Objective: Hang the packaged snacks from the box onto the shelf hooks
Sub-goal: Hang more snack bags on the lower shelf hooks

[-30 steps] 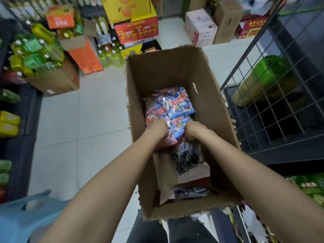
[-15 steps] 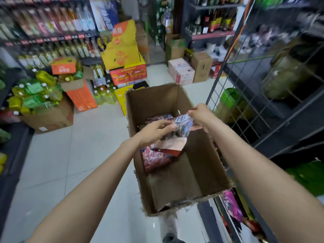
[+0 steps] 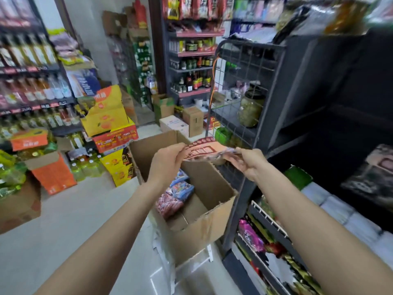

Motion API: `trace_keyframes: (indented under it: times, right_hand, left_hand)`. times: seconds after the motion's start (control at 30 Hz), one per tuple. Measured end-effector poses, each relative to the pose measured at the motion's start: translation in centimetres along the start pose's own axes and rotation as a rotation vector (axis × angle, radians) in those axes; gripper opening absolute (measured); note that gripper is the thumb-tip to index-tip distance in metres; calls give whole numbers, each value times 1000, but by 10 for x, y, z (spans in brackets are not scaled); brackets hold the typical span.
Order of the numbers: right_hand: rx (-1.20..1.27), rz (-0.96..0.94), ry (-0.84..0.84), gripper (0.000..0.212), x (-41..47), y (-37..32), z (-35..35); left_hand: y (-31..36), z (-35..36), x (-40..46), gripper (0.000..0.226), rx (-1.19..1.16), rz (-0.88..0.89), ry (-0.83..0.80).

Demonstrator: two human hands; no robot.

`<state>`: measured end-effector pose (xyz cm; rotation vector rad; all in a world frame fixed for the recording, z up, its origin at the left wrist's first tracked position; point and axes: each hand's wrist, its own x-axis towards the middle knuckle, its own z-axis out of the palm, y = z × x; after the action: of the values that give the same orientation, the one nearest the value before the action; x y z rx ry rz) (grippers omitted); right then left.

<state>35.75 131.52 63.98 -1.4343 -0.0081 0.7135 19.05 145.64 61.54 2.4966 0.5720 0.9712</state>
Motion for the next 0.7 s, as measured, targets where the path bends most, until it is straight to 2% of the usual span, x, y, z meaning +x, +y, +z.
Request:
trace_keyframes:
  times: [0.1, 0.13, 0.23, 0.3, 0.37, 0.43, 0.6, 0.63, 0.7]
  right_hand:
    - [86, -13, 88, 20, -28, -7, -43]
    - [25, -30, 147, 25, -33, -10, -60]
    - [-502, -144, 409, 51, -59, -17, -119]
    - [-630, -339, 418, 47, -82, -22, -153]
    - [-483, -493, 341, 48, -108, -25, -182]
    - [-355, -525, 316, 53, -127, -29, -207]
    - [-233, -627, 326, 81, -145, -25, -278]
    - [-267, -626, 334, 75, -144, -22, -292]
    - [-428, -609, 397, 33, -142, -19, -314]
  left_hand:
    - [55, 13, 0, 24, -127, 29, 25]
    - [73, 19, 0, 24, -149, 32, 15]
    - [119, 44, 1, 25, -150, 73, -22]
    - [152, 58, -1, 25, -118, 168, -74]
    - [187, 75, -2, 22, -85, 369, -132]
    - [222, 91, -4, 19, -57, 488, -192]
    - [296, 135, -9, 16, -136, 459, -376]
    - [308, 143, -10, 16, -133, 448, -413]
    - [325, 159, -10, 14, -128, 401, -490]
